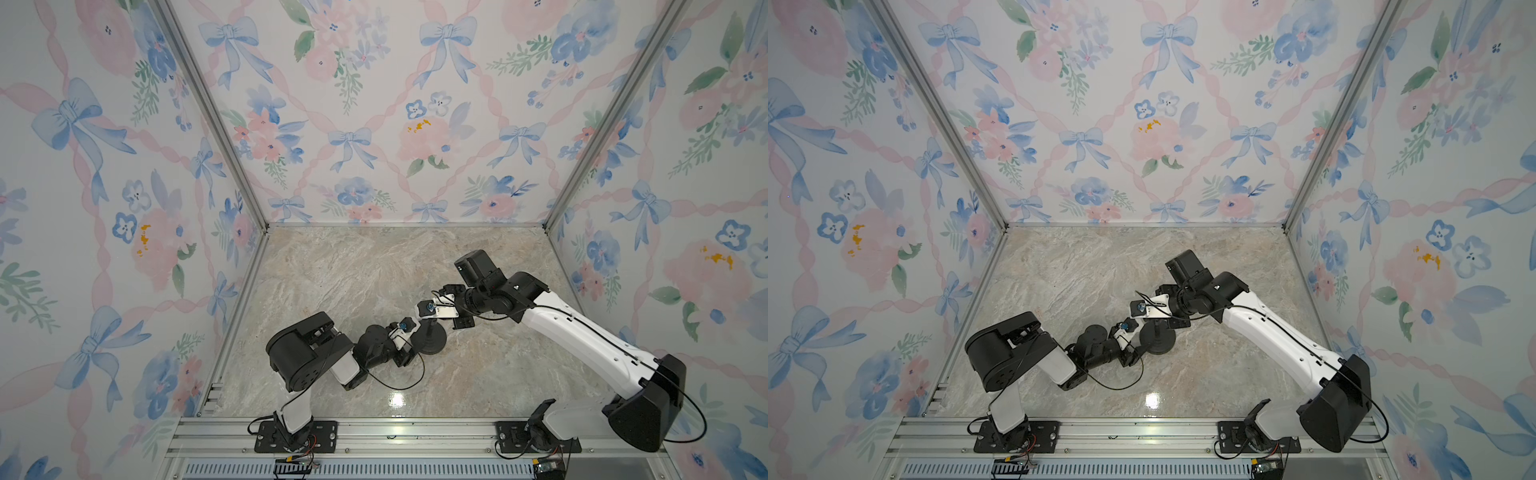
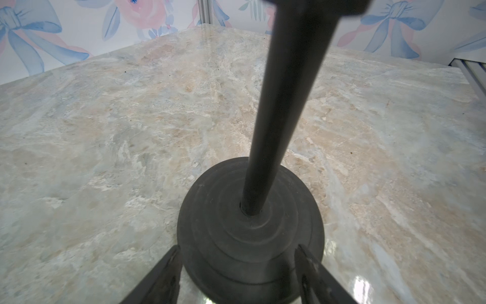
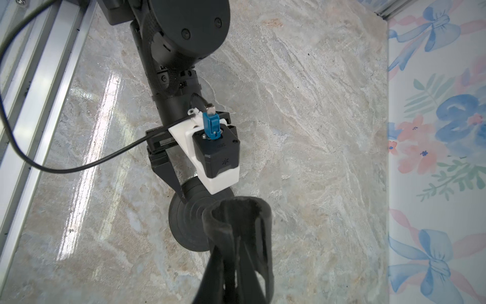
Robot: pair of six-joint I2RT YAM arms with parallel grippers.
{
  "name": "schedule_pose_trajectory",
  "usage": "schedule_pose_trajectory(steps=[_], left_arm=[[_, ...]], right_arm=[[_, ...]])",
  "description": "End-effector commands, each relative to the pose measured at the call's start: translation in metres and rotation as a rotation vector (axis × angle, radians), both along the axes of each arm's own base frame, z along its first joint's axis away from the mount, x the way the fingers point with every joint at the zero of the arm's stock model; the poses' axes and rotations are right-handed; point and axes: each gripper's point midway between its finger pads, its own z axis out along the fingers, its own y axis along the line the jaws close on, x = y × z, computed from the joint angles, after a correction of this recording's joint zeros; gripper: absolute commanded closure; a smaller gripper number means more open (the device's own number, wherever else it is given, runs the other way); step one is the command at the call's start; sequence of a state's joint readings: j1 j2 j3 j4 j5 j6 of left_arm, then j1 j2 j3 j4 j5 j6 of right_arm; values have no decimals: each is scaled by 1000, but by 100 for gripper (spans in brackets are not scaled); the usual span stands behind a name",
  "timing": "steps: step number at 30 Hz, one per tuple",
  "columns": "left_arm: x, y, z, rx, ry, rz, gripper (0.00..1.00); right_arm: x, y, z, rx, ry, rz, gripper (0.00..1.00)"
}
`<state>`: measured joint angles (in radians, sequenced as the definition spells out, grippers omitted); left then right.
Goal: Assemble a microphone stand
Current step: Screw the microphone stand pole into the microphone stand base.
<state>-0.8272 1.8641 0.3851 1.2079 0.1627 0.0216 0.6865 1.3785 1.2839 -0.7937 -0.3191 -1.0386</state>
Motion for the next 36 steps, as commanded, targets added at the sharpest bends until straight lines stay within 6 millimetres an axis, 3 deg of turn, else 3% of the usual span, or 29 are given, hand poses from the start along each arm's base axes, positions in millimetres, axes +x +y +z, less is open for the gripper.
schedule_pose_trajectory(steps=[1, 5, 13, 16, 23, 29, 36], left_arm=[[4, -2, -6, 7, 10, 27, 31], [5, -7, -10, 8, 25, 21, 31], [5, -10, -11, 2, 40, 27, 33], [4, -7, -15, 17, 39, 34, 32], [6, -6, -19, 30, 44, 43, 34], [5, -5, -21, 45, 44, 40, 34], [5, -8, -27, 58, 59, 29, 35]], right_arm=[[-10, -18, -34, -48, 158, -150, 91], [-6, -14, -35, 46, 149, -236, 91], [-20, 0, -43, 61, 156, -293, 92], [-8, -4, -41, 91, 158, -432, 94], [-11, -19, -39, 136, 181, -570, 93], [-16, -13, -39, 223, 212, -658, 100], [-9, -15, -47, 243, 225, -785, 98]])
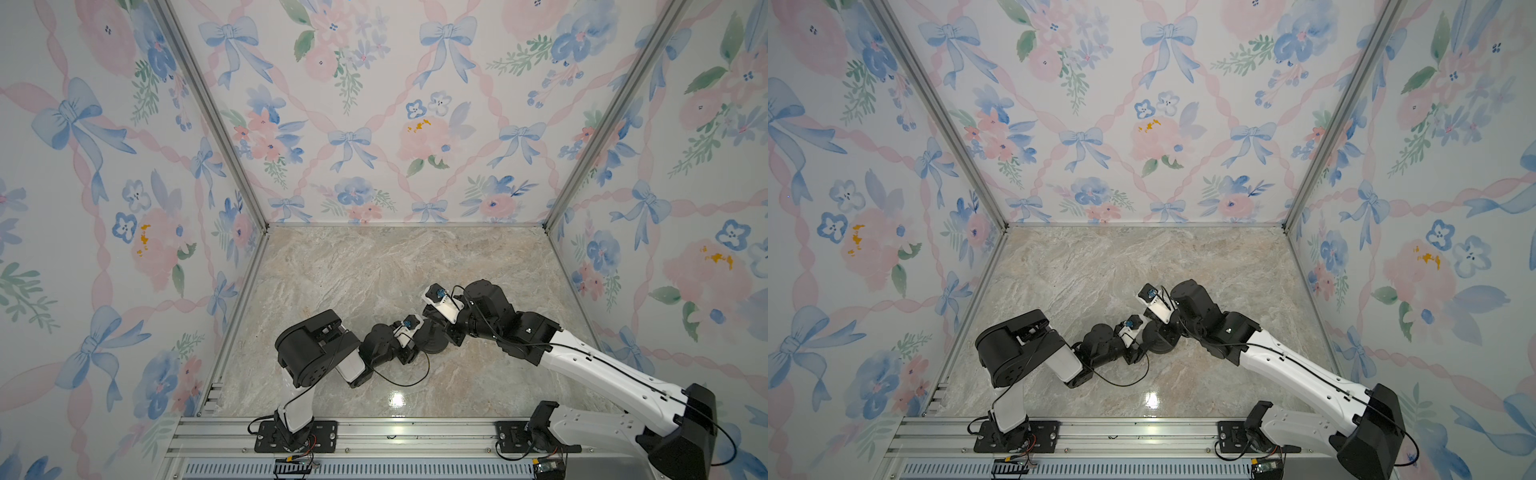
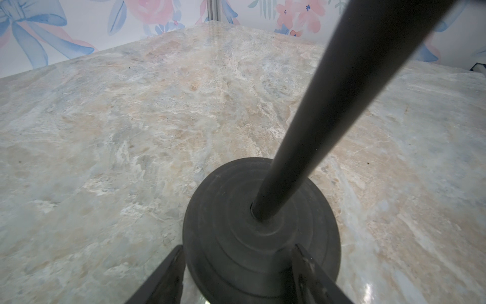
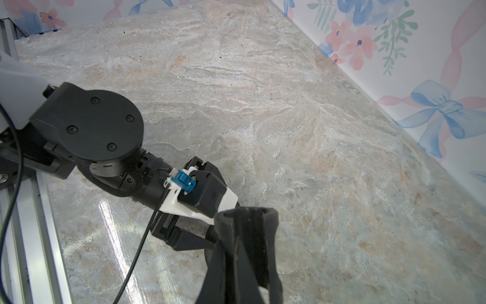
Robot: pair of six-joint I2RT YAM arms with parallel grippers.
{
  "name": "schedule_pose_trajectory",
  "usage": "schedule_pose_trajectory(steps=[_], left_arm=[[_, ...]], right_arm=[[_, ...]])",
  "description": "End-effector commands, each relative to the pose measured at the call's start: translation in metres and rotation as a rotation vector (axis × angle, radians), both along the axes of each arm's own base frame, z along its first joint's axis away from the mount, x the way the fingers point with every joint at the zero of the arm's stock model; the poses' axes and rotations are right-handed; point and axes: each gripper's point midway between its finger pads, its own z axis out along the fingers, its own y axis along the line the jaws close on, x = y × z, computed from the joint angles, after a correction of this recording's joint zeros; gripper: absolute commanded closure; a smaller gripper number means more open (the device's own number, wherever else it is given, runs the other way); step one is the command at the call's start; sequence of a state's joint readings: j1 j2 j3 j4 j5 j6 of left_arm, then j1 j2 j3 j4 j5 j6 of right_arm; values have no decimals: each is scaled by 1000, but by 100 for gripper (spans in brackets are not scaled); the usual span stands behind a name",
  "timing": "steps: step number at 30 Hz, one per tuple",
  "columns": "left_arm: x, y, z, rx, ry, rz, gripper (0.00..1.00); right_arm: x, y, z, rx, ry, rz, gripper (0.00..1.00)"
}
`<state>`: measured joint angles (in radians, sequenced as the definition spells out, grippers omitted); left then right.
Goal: Assemble a microphone stand
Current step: Screw the microphone stand pole into the microphone stand base.
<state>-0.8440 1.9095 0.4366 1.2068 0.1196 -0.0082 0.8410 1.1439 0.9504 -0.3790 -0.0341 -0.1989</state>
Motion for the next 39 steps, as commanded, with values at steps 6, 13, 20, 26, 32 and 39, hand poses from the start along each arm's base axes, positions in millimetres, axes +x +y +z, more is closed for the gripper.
schedule_pose_trajectory(steps=[6, 13, 20, 26, 32, 39], left_arm=[[-4, 0, -29, 74, 64, -6, 35], [-3, 2, -33, 90, 70, 6, 35], [-1, 2, -32, 94, 67, 14, 36], [0, 2, -31, 95, 64, 20, 36], [1, 2, -21, 82, 46, 19, 35], [2, 2, -9, 64, 28, 23, 35]], right_arm=[[5, -27, -51, 7, 153, -270, 98], [8, -34, -53, 135, 153, -405, 100], [8, -47, -57, 148, 173, -526, 100], [2, -35, -53, 233, 195, -531, 100], [0, -32, -52, 224, 187, -533, 100], [2, -39, -46, 260, 198, -605, 100]])
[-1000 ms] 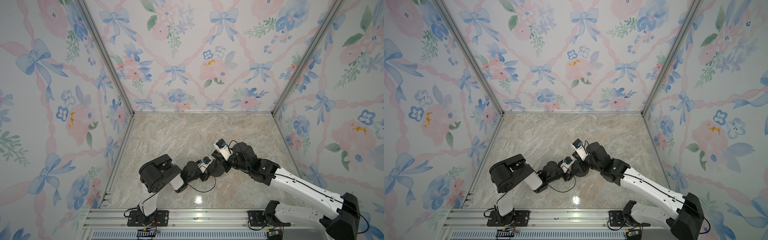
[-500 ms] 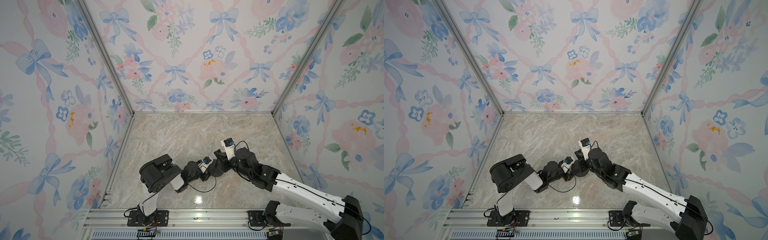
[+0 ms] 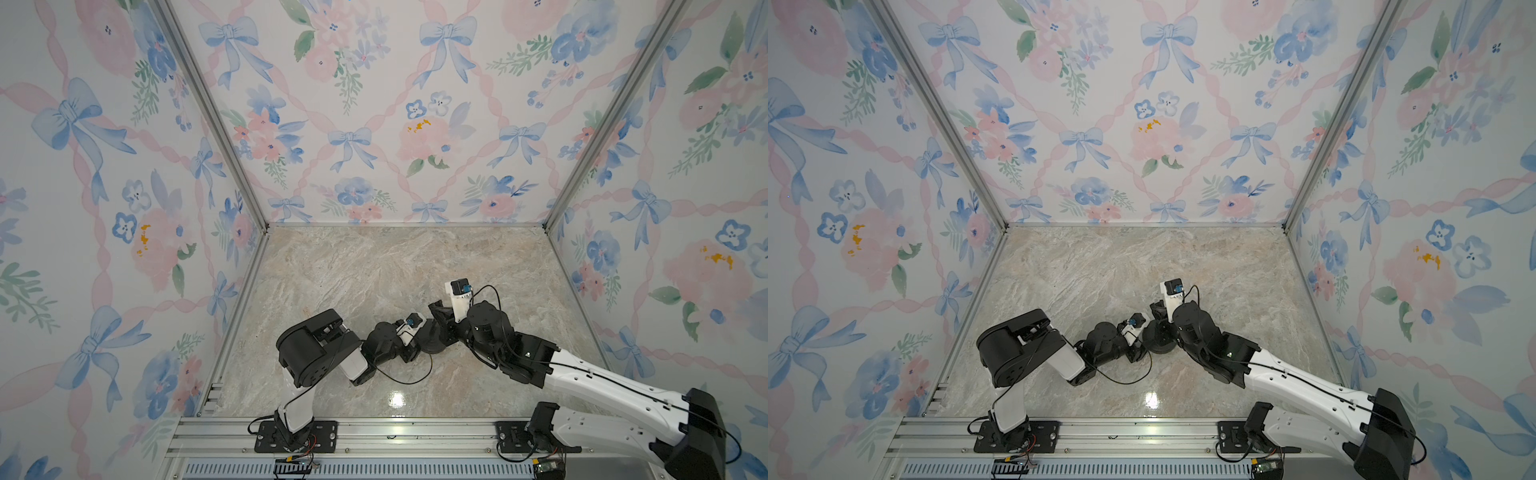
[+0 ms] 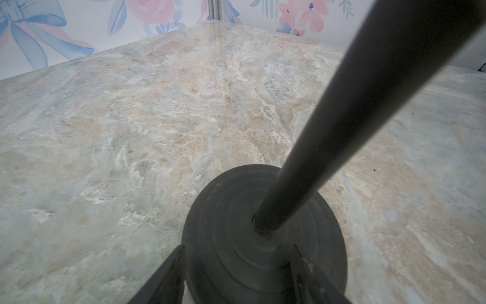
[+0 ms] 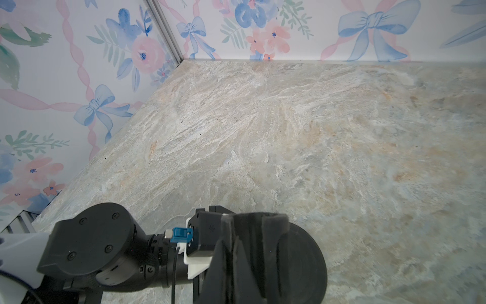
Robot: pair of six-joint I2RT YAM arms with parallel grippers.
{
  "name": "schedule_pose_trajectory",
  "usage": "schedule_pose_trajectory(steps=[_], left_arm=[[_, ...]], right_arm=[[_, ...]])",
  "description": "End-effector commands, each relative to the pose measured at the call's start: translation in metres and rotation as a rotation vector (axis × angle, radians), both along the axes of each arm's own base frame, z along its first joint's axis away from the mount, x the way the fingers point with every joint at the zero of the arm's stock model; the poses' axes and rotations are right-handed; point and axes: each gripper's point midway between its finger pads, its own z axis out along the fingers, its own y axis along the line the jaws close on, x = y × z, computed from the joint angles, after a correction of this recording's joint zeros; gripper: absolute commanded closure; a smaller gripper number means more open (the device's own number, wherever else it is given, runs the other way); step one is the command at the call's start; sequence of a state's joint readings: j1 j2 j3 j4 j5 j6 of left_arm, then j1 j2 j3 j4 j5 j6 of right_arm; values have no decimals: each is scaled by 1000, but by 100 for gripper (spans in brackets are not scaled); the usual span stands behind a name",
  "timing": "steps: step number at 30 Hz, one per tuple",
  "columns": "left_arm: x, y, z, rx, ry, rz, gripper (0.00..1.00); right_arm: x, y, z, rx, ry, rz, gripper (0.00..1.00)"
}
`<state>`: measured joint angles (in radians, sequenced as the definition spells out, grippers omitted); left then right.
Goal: Assemble a microphone stand
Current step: Screw the microphone stand pole into the microphone stand base.
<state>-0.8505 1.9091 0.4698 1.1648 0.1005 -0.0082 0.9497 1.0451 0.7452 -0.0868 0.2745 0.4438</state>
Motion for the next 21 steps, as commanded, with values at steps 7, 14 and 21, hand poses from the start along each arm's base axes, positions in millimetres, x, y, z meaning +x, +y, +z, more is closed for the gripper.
schedule_pose_trajectory(steps=[7, 14, 21], left_arm=[[1, 5, 45, -43, -65, 6, 34], [-6, -6, 112, -194, -142, -45, 32], [-13, -33, 134, -234, -191, -158, 33]], right_arm=[[-7, -28, -52, -150, 141, -98, 100], [-8, -29, -55, -162, 147, -99, 100], [-7, -29, -58, -172, 145, -98, 99]])
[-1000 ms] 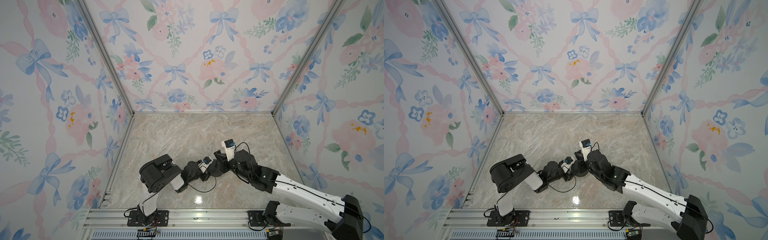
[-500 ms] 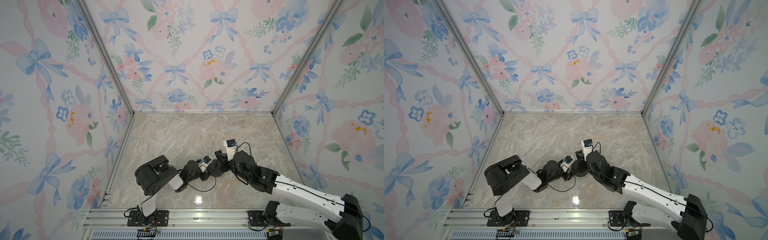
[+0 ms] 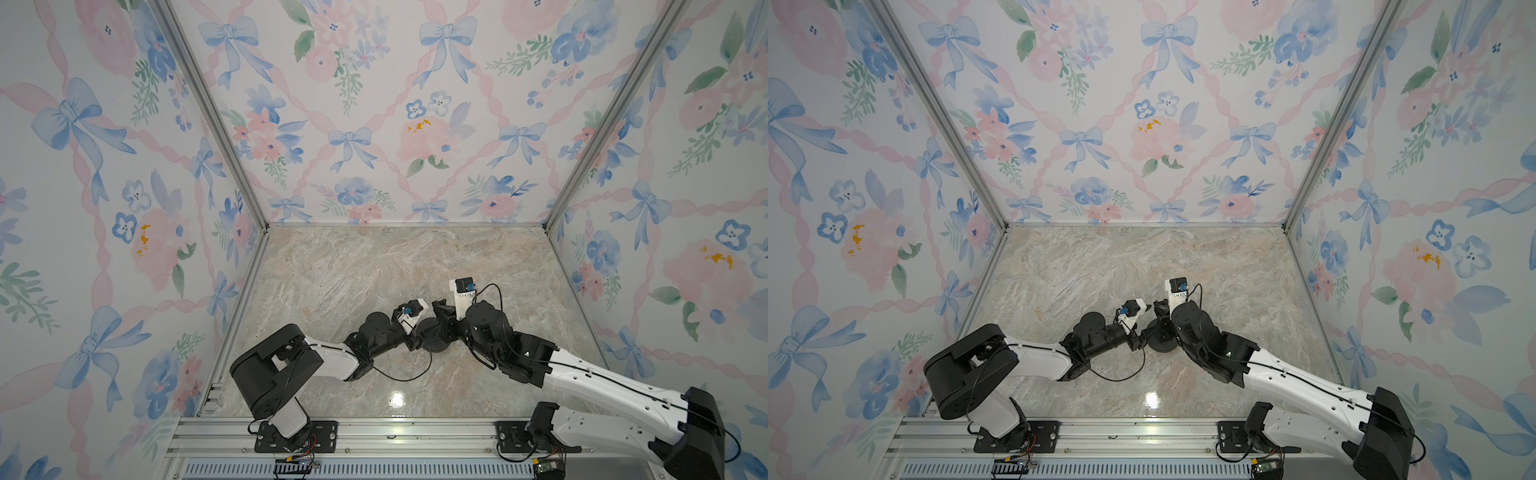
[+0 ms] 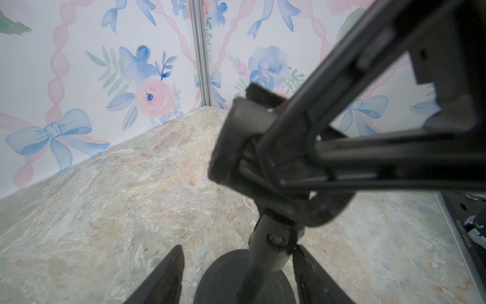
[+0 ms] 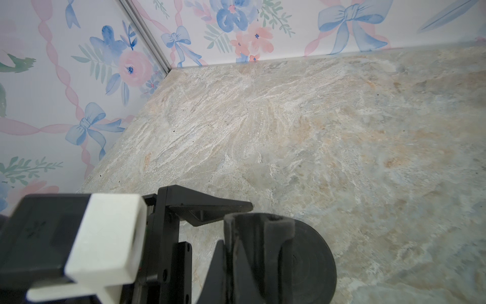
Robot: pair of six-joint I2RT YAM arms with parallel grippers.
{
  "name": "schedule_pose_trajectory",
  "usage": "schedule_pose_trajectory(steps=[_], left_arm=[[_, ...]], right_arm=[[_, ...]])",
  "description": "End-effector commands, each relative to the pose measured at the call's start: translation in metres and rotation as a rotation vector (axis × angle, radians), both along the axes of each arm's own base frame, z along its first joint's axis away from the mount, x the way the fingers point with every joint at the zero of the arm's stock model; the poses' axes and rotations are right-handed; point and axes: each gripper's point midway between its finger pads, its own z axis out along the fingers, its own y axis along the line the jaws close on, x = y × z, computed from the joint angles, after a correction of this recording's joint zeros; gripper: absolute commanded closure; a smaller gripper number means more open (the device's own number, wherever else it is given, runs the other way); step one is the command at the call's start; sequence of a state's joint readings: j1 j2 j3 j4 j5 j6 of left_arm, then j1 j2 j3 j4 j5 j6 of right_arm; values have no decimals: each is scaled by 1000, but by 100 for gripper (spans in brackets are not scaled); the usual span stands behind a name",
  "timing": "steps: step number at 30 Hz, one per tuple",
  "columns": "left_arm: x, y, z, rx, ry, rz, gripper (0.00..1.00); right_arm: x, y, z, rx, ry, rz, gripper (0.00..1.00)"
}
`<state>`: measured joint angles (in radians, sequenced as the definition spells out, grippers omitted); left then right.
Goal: Assemble a microphone stand
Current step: Screw the microphone stand pole into the microphone stand base.
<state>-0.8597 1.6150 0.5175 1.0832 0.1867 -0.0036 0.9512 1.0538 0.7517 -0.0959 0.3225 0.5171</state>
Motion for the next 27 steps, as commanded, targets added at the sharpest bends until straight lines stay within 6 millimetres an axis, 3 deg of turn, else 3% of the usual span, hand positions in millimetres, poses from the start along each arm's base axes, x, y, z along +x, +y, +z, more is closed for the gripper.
schedule_pose_trajectory(steps=[1, 5, 18, 22, 27], left_arm=[[-8, -17, 14, -25, -42, -80, 33], [-15, -24, 16, -25, -56, -120, 35], [-9, -38, -5, 30, -72, -137, 74], [-11, -41, -9, 39, -77, -161, 79], [-9, -42, -17, 61, -85, -158, 85]], right_arm=[[-12, -23, -57, -201, 124, -21, 99], [-11, -26, -57, -202, 117, -27, 97], [-11, -33, -53, -182, 144, -57, 86], [-12, -35, -40, -136, 165, -67, 77], [-16, -36, -8, -41, 192, -50, 72]])
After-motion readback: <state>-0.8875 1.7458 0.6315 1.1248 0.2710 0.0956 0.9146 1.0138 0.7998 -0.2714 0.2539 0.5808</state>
